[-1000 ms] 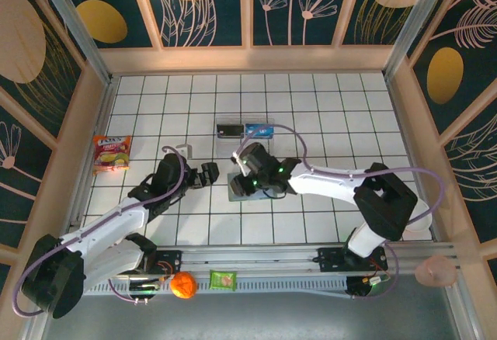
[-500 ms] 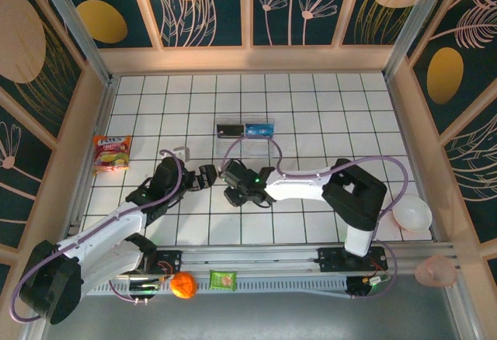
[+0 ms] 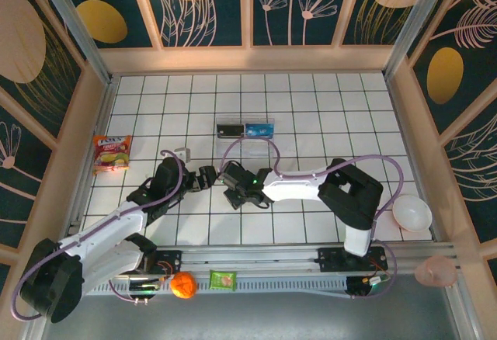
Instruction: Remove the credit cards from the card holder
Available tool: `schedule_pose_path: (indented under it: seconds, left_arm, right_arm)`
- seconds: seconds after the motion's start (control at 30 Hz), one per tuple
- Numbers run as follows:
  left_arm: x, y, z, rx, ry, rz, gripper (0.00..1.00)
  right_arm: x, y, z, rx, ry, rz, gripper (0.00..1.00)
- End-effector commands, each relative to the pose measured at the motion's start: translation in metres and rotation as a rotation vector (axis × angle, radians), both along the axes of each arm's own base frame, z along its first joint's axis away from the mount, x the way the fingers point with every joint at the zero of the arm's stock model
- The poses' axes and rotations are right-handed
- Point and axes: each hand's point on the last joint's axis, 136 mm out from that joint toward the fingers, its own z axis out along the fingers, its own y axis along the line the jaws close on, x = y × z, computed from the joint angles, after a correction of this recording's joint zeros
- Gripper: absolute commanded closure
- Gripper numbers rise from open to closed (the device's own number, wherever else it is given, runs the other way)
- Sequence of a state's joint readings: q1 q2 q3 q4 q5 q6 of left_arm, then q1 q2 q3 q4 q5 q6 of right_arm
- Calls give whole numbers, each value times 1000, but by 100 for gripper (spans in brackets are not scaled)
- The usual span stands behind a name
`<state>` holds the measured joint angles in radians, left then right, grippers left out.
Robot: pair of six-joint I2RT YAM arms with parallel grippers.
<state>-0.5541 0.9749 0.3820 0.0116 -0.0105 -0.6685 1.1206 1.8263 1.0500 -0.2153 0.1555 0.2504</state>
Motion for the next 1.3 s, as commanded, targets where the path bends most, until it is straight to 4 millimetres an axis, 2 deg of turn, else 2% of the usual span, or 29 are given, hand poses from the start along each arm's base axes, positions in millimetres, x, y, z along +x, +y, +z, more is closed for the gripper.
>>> schedule_pose_path:
  seconds: [0.0,0.13,0.2,0.3,0.47,0.7,0.77,0.83,1.0,1.03,1.17,1.27]
  left_arm:
    - [0,-10,2,-50,-2,-35,9]
    - [0,-12,-2,-55,11,-43,11]
    - [0,-12,0,-62,8,-40,10]
    - [2,-10,2,-59,-3,-26,7]
    - [2,-7,2,-50,-8,-14,5]
    - [2,-6,0,-40,-3,-14,5]
    - [2,-6,1,-40,-3,-14,5]
    - [2,-7,2,-41,-4,-15,6]
    - [1,-10,3,-53,-3,-35,10]
    - [1,-12,3,-57,-3,-46,14]
    - [-4,-27,3,-117,11,-104,28]
    - [-7,-38,-2,-140,34,-137,45]
  right_arm:
    - [-2,0,-2,39,19,-15,100]
    - [3,5,21,161,34,-31,100]
    - [6,3,28,168,24,-44,98]
    - [5,2,34,139,6,-38,76]
    - [10,-13,14,3,-18,-61,70]
    - [2,-13,-14,-82,7,-29,64]
    - [1,-17,-22,-111,16,-37,65]
    - [0,-22,-29,-129,26,-46,75]
    - [3,-18,-16,-65,10,-61,97]
    - [4,-15,-11,-39,3,-64,100]
    - [12,-8,13,98,-14,-92,100]
    - [16,-4,36,237,3,-128,100]
